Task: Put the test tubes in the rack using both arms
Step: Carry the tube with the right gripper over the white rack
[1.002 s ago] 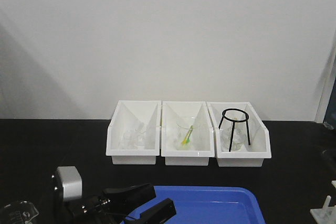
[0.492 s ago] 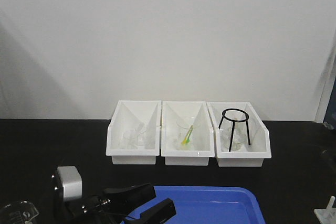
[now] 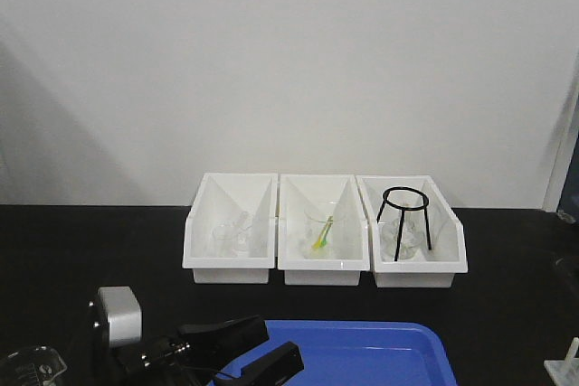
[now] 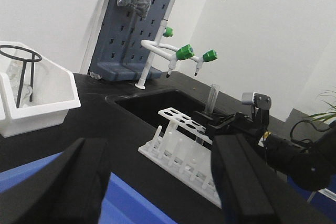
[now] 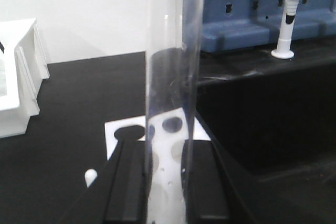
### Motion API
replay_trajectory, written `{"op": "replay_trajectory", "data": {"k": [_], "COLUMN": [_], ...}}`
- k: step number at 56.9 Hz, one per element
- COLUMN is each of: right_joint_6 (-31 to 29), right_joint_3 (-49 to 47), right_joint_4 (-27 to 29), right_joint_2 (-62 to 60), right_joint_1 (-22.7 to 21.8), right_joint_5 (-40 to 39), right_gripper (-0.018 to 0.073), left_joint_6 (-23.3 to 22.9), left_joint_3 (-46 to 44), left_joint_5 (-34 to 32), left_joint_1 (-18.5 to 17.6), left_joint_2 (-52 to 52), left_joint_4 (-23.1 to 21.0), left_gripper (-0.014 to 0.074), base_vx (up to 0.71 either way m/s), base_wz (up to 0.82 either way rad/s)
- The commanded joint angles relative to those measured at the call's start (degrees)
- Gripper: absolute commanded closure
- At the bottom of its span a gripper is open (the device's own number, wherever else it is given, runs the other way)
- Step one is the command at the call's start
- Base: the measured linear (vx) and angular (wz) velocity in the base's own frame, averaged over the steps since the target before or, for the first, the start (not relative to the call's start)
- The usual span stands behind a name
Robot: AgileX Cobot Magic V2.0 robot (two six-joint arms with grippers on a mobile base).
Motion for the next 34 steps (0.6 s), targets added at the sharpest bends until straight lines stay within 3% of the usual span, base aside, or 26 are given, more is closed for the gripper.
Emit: {"op": "replay_trajectory", "data": {"k": [1,19,34], "right_joint_6": [-0.4,-0.6,-0.7], "right_joint_3": [-1.2,-1.1,-1.1], "right_joint_4": [0.1,0.5,0.5], "right_joint_2": [-1.3,-0.6,-0.6], "right_joint_1": [-0.4,-0.4,-0.4], "right_joint_5": [-11.4,-11.4,-11.4], "right_gripper": [0.0559,0.0517,0.0288], "left_joint_6": [0.0,0.0,0.0], "left_joint_3": [-1.1,-1.1,-1.1], "left_joint_5": [-4.2,-4.2,-4.2], "left_joint_1": [-0.1,-0.1,-0.1], "left_joint_2": [-1.9,-1.9,-1.9], "left_joint_4": [-1.6,-1.6,-1.6], "left_gripper": [0.0077,0.0077,0.0077], "base_vx": [0.0,0.0,0.0], "base_wz": [0.0,0.0,0.0]}}
